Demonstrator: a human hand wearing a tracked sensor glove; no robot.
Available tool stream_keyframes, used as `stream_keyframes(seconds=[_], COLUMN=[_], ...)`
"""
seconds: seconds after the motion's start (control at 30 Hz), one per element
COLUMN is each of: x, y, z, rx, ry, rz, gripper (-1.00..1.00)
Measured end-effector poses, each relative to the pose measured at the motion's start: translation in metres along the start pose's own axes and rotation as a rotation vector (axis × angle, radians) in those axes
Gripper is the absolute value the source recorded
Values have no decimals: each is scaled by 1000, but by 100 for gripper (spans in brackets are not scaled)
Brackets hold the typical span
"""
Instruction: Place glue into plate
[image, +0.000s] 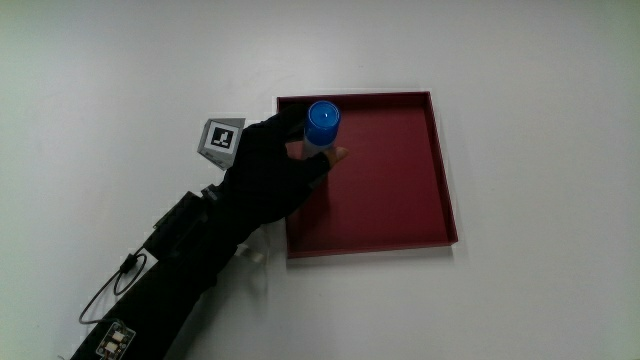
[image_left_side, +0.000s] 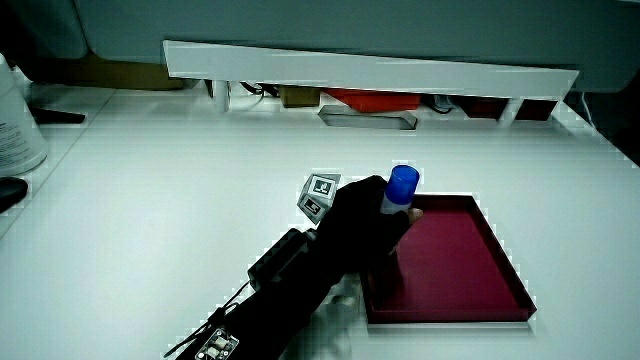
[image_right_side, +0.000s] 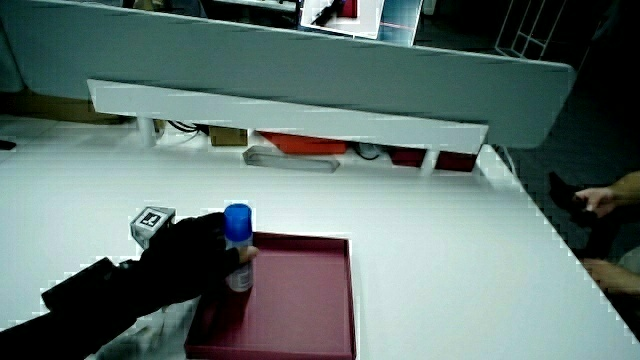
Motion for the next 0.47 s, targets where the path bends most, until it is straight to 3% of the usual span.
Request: stream_keyframes(seconds=[0.07, 0.13, 0.23, 0.3, 0.4, 0.43, 0.47], x=[0, -1, 0, 5, 17, 26, 27], y=[-1, -3, -9, -12, -18, -23, -27], z=[0, 1, 9, 19, 34, 39, 46], rx=[-13, -38, -70, -124, -235, -264, -272], ry=[6, -34, -121, -98, -87, -138, -123], rz=[11, 40, 4, 2, -5, 1, 1], gripper=[-36, -55, -82, -100, -100, -100, -100])
